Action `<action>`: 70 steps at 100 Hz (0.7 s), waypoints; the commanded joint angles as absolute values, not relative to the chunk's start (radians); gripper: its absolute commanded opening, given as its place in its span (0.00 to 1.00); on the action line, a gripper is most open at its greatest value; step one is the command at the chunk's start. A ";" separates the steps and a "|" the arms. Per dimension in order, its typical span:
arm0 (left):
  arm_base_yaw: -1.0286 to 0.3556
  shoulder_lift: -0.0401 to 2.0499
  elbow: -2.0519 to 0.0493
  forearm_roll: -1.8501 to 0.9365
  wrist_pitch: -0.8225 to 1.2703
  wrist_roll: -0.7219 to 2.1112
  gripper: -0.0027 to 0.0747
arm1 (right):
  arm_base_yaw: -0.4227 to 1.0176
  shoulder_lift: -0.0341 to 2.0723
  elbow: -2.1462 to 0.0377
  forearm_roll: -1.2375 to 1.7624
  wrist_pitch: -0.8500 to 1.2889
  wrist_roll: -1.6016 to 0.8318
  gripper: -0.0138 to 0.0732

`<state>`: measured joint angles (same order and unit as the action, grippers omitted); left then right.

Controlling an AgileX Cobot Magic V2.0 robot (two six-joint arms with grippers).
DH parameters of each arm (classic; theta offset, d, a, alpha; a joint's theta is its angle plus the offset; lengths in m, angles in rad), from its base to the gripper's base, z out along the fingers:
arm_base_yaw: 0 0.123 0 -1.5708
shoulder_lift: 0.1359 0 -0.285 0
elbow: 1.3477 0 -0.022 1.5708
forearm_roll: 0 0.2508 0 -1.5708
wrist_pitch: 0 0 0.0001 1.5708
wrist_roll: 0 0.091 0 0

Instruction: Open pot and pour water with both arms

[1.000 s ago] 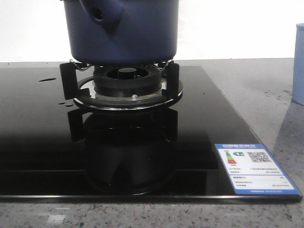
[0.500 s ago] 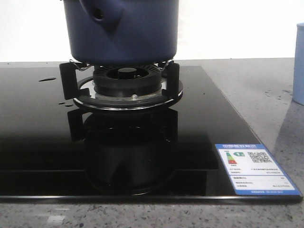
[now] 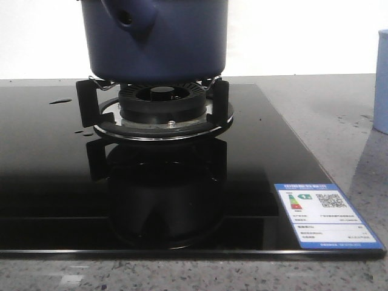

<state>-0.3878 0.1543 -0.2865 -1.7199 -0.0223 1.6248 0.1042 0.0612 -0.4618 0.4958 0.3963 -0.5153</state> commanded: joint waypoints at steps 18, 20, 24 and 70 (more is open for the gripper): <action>-0.386 0.164 -0.308 -1.068 0.106 1.286 0.01 | 0.100 0.073 -0.488 0.497 0.328 -0.526 0.08; -0.386 0.164 -0.308 -0.963 0.111 1.167 0.01 | 0.100 0.073 -0.488 0.497 0.328 -0.526 0.08; -0.386 0.164 -0.306 -0.772 0.120 0.949 0.01 | 0.100 0.073 -0.488 0.497 0.328 -0.526 0.08; -0.312 0.161 -0.085 0.048 0.070 0.012 0.01 | 0.100 0.073 -0.488 0.497 0.328 -0.526 0.08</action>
